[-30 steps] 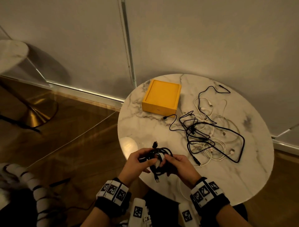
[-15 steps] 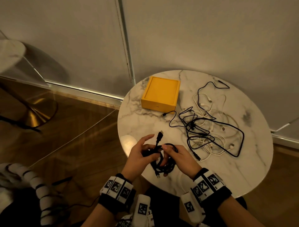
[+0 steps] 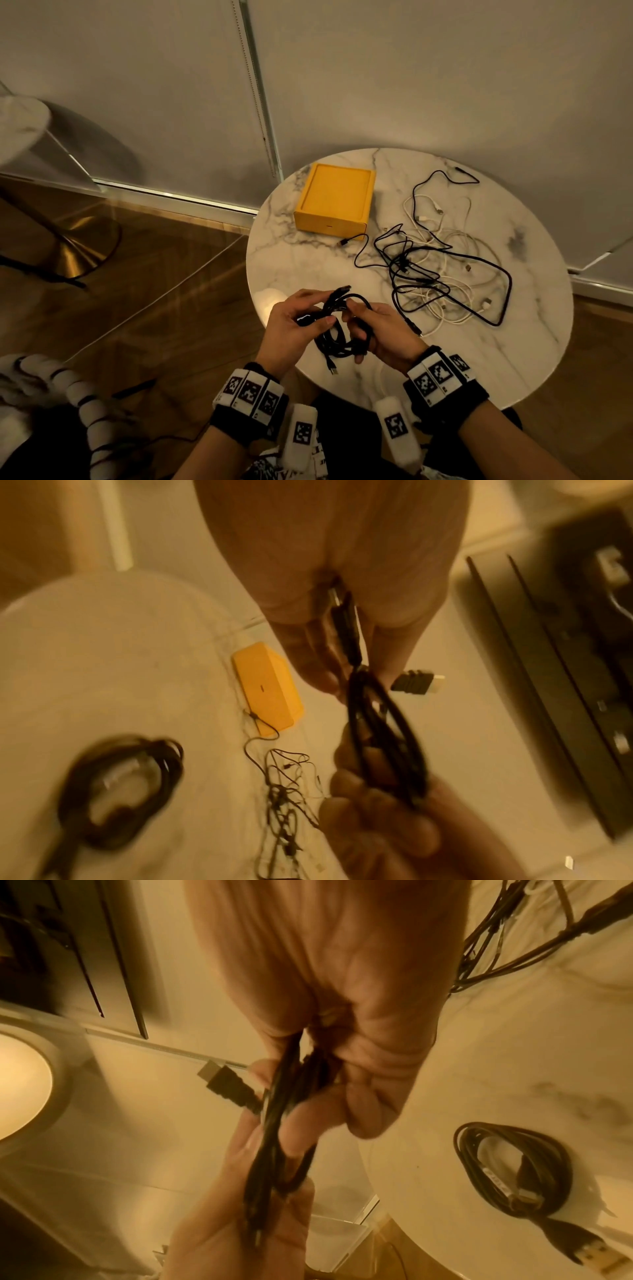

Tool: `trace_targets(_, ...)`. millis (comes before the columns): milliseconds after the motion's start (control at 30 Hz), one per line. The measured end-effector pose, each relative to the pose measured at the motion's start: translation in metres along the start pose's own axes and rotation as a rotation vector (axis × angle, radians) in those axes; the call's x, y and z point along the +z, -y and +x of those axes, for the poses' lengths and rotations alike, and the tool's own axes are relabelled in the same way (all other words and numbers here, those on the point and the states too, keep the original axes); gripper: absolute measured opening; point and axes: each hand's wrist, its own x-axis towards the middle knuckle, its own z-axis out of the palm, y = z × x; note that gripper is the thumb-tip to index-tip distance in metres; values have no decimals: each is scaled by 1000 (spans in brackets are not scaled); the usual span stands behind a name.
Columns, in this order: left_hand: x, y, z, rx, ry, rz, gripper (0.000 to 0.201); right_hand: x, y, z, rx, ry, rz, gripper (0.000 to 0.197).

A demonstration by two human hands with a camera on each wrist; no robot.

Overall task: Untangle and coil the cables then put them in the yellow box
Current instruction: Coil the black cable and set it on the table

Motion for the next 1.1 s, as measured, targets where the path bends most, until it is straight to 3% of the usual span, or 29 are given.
trace_targets(233,-13,-8,8,182,190,447,33,0,11,0,169,76,17,28)
trace_targets(300,-14,-6,15,101,211,426,36,-1,13,0,170,107,51,28)
trace_targets(400,-13,-3,21,-127,194,225,44,-1,14,0,113,122,15,26)
trace_targets(467,-13,-1,26,-191,223,140,48,-2,13,0,63,89,-1,28)
trace_targets(667,-15,6,38,-266,279,200,55,-11,5,5,39,49,75,29)
trace_targets(833,-25,15,50,-250,214,390,34,-13,-1,8,77,-21,89,37)
trace_targets(967,-31,21,52,-251,149,373,25,-11,-8,17,78,-60,49,30)
trace_targets(1100,-37,28,48,-278,125,321,29,-10,-11,26,28,-46,69,26)
